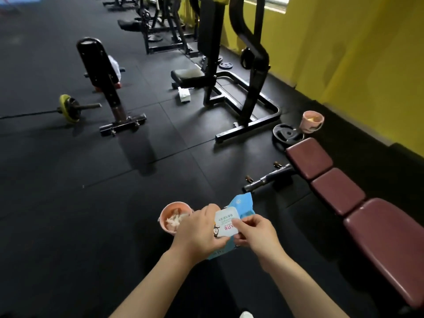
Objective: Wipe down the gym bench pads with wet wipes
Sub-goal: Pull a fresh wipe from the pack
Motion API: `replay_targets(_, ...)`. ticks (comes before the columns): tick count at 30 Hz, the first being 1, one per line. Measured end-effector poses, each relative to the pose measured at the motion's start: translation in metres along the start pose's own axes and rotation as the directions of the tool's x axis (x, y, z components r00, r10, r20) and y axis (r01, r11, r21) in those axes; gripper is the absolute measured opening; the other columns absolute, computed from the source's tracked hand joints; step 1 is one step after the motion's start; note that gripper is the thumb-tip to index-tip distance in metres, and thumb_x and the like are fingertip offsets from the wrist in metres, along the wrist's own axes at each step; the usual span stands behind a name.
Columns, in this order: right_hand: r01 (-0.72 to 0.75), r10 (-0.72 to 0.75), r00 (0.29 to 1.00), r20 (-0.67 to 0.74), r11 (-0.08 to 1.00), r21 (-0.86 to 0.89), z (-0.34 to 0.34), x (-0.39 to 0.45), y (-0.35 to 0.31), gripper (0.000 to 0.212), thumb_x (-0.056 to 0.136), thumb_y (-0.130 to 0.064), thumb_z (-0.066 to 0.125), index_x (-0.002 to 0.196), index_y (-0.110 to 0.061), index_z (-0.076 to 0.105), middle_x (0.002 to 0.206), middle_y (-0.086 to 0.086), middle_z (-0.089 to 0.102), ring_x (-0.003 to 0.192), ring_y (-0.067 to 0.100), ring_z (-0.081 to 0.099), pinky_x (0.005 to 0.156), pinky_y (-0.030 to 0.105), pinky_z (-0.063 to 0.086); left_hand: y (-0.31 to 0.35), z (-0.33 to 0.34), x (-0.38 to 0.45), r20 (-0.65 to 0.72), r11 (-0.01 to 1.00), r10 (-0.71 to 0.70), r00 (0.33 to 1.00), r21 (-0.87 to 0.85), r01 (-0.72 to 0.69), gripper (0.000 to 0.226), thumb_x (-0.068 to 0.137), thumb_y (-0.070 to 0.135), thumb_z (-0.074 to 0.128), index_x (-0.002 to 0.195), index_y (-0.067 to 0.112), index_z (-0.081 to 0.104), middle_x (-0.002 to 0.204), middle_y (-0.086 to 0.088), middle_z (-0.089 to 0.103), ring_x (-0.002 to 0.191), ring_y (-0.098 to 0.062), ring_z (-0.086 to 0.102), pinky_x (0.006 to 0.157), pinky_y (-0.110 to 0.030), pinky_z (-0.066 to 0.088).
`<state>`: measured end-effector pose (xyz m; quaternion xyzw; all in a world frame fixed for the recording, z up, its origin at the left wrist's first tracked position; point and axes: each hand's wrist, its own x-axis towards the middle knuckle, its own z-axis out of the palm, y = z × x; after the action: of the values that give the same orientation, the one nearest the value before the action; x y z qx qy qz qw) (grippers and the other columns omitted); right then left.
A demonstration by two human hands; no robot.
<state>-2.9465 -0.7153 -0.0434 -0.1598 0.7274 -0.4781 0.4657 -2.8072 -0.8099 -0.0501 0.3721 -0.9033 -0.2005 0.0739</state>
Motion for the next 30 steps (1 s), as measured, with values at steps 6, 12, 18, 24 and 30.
replay_targets(6,-0.001,-0.001,0.999,0.034,0.999,0.048,-0.074,0.018,-0.009,0.026,0.091,-0.021,0.068,0.094,0.003,0.058,0.076,0.012,0.074,0.065,0.018,0.068,0.079,0.037,0.060,0.066,0.022,0.040,0.036,0.998,-0.021,0.999,0.060,0.018,0.045,0.081,0.056,0.062,0.099,0.027,0.033,0.095,0.010,0.056,0.080,-0.011,0.055,0.055,-0.025,0.034)
replay_targets(12,-0.080,0.068,0.994,0.087,0.987,0.141,-0.123,0.045,-0.002,0.034,0.097,-0.034,0.060,0.103,-0.001,0.064,0.089,0.012,0.076,0.084,0.025,0.074,0.080,0.037,0.060,0.089,0.057,0.065,0.044,0.999,0.039,0.998,0.024,-0.040,0.046,0.079,0.058,0.052,0.108,0.023,0.045,0.099,0.011,0.049,0.089,-0.011,0.047,0.069,-0.028,0.044)
replay_targets(18,-0.185,0.160,0.979,0.130,0.959,0.215,-0.154,0.063,0.008,0.027,0.090,-0.014,0.070,0.108,0.004,0.061,0.100,0.018,0.073,0.089,0.027,0.074,0.076,0.038,0.060,0.101,0.073,0.069,0.051,0.972,0.236,0.970,-0.010,-0.236,0.055,0.083,0.071,0.044,0.107,0.025,0.064,0.124,0.013,0.048,0.100,-0.008,0.045,0.078,-0.026,0.049)
replay_targets(24,-0.096,0.084,0.982,0.171,0.993,0.069,-0.180,0.068,0.011,0.020,0.076,0.007,0.069,0.094,0.001,0.070,0.099,0.020,0.072,0.097,0.039,0.068,0.089,0.051,0.054,0.109,0.067,0.065,0.173,0.931,0.045,0.984,-0.366,0.021,0.041,0.086,0.066,0.039,0.096,0.033,0.061,0.105,0.023,0.054,0.094,-0.001,0.055,0.083,-0.028,0.049)
replay_targets(30,0.013,-0.025,0.977,0.211,0.998,0.061,-0.188,0.070,0.004,0.016,0.082,0.007,0.066,0.088,-0.005,0.075,0.096,0.015,0.073,0.090,0.030,0.068,0.081,0.043,0.057,0.114,0.071,0.068,0.216,0.859,-0.147,0.965,-0.457,0.233,0.014,0.095,0.027,0.063,0.107,0.032,0.060,0.090,0.015,0.066,0.084,-0.005,0.065,0.075,-0.027,0.058)
